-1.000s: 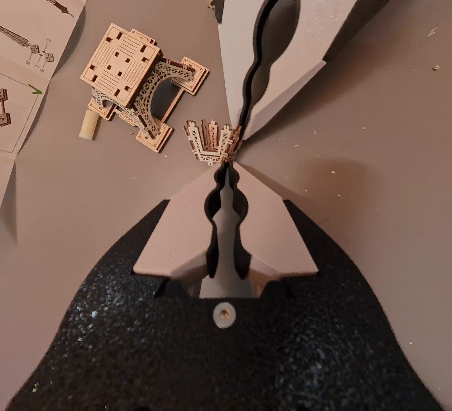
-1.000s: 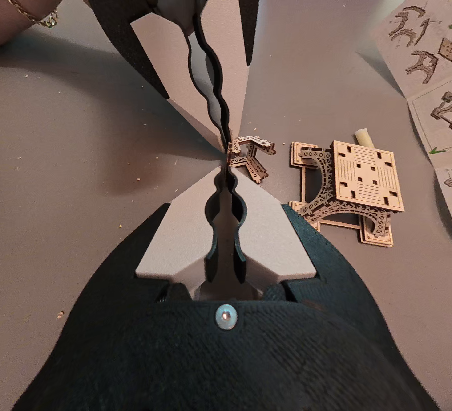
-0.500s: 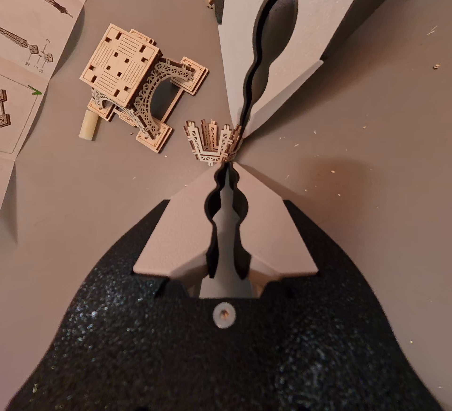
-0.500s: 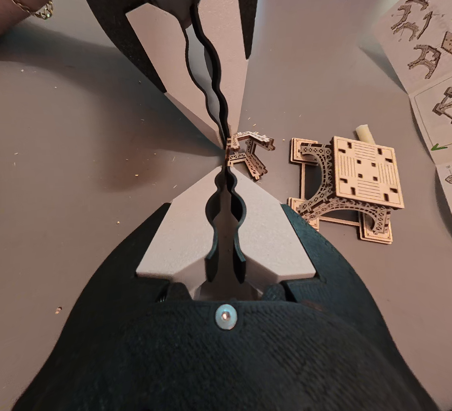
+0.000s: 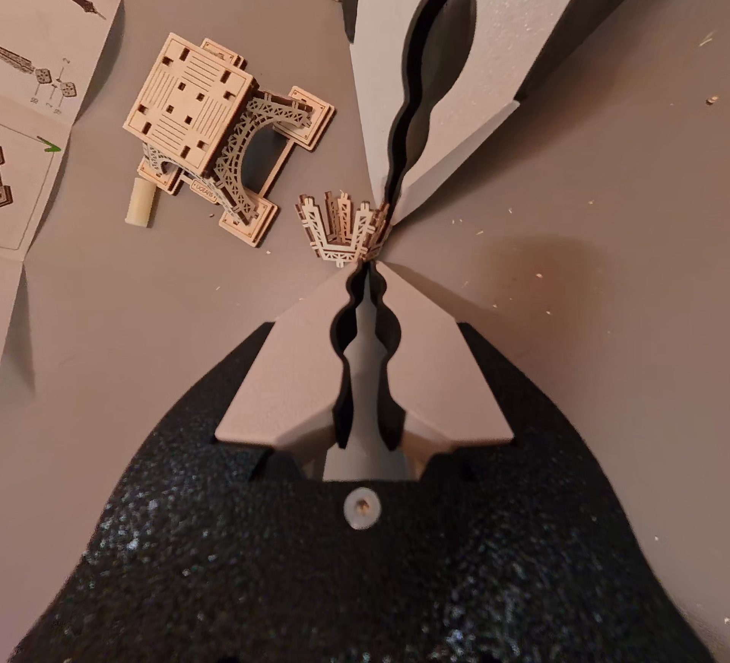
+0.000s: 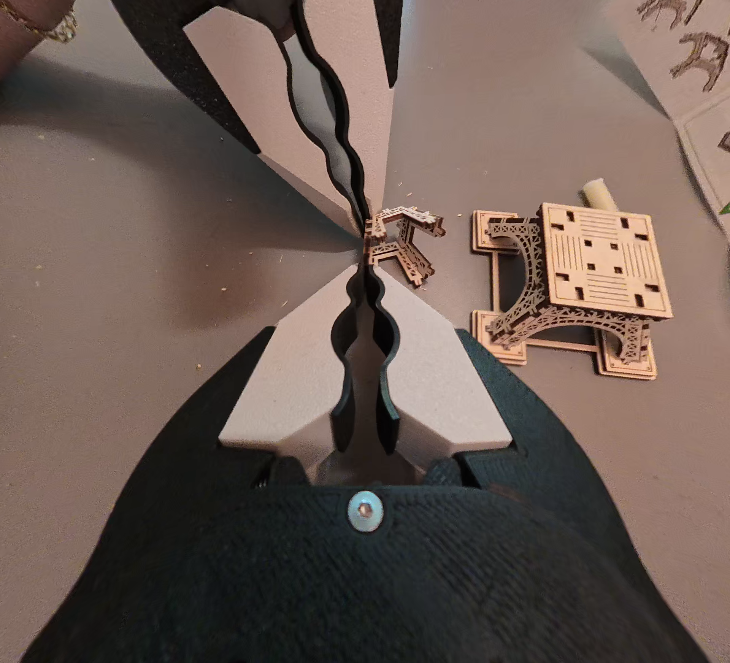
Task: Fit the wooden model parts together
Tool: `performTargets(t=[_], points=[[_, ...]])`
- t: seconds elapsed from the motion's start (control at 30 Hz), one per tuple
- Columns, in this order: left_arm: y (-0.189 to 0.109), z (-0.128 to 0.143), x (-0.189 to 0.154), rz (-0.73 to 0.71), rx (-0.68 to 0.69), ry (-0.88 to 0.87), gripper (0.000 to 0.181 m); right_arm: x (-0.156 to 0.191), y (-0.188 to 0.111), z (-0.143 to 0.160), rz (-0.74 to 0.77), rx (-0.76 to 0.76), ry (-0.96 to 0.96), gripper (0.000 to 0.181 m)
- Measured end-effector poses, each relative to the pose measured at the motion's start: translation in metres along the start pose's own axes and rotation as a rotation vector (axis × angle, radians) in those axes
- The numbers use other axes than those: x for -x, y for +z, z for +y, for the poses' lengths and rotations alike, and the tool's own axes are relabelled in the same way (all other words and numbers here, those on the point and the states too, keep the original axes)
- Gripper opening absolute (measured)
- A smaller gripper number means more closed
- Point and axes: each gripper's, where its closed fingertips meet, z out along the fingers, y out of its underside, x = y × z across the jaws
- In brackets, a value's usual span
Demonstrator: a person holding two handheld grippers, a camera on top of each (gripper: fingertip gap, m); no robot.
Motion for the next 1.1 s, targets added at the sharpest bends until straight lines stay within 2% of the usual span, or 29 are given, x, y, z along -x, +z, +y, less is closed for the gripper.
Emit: performTargets(t=[0.17, 0.23, 0.3, 0.33, 0.4, 0.67, 0.73, 0.83, 0.97, 1.1], points=[[0.001, 0.001, 0.001, 0.005, 0.078, 0.023, 0.000, 0.000, 0.000, 0.001, -0.006, 0.002, 0.037, 0.000], [0.004, 0.006, -0.005, 0.043, 0.149, 0.047, 0.000, 0.000, 0.000, 0.001, 0.006, 0.003, 0.036, 0.000], [0.012, -0.011, -0.016, 0.091, 0.090, 0.057, 0.000, -0.001, 0.001, 0.001, 0.025, 0.005, 0.028, 0.000], [0.012, -0.011, -0.015, 0.063, 0.103, 0.074, 0.000, -0.001, 0.001, 0.001, 0.034, 0.005, 0.019, 0.000], [0.010, -0.010, -0.015, 0.019, 0.102, 0.099, 0.000, -0.001, 0.000, 0.001, 0.064, 0.005, -0.017, 0.000], [0.001, 0.003, -0.012, 0.001, -0.017, -0.011, 0.000, 0.005, -0.004, -0.001, -0.014, -0.011, 0.011, 0.000], [0.000, 0.004, -0.012, 0.006, -0.051, -0.036, 0.000, 0.005, -0.011, -0.008, -0.008, -0.076, 0.011, 0.010], [-0.001, 0.005, -0.011, 0.032, -0.084, -0.082, 0.000, 0.003, -0.020, -0.011, -0.004, -0.122, 0.026, 0.009], [-0.004, 0.009, -0.008, 0.041, -0.084, -0.106, 0.002, -0.007, -0.014, 0.005, 0.090, -0.019, -0.050, 0.015], [-0.006, 0.014, -0.004, 0.034, -0.078, -0.112, 0.001, -0.018, -0.014, -0.001, 0.137, -0.045, -0.054, 0.021]])
